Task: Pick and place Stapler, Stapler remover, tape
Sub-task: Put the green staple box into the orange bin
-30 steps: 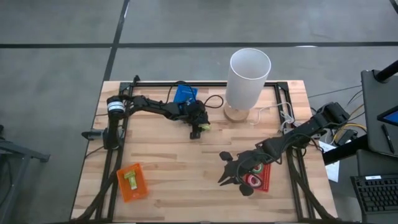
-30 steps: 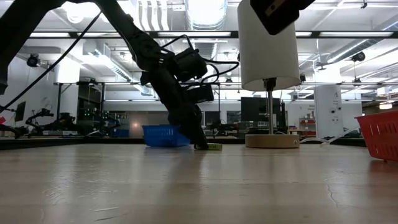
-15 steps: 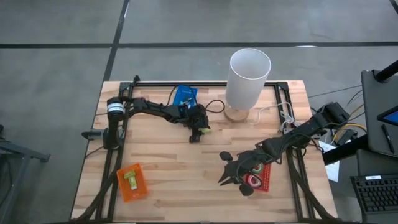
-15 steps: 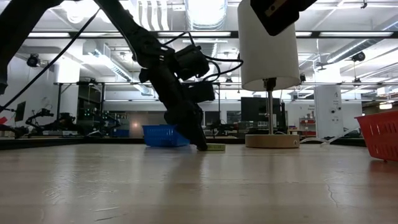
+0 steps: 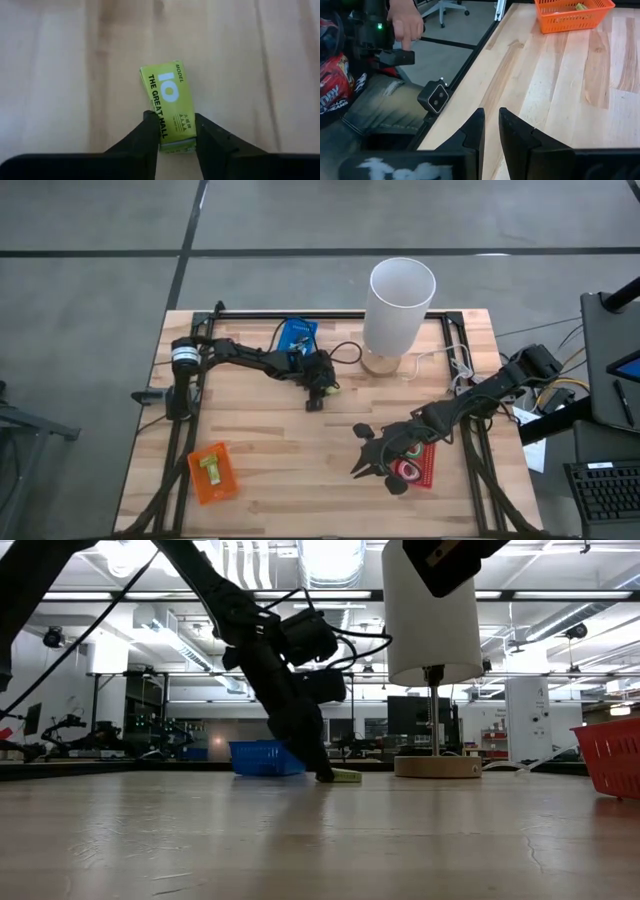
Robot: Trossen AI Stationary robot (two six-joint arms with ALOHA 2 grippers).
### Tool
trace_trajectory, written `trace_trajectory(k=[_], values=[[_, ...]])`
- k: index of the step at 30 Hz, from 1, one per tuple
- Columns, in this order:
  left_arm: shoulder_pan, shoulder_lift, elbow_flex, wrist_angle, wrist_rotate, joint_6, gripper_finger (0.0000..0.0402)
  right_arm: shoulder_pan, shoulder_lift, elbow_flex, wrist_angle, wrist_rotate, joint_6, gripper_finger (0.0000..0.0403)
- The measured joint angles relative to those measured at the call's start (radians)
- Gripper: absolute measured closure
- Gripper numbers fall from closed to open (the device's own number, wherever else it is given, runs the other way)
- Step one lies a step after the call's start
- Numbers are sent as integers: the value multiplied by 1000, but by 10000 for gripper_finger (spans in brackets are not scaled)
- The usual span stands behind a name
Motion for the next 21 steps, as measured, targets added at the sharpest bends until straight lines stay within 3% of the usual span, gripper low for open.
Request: trace_trajectory(k=[12,21], values=[[-72,-127,-3,-251,135,-77,304,0,0,-1,-10,-1,-21,351],[-269,-310,-3,-580,195,-316,314,0,0,-24,-9,-2,-62,351]])
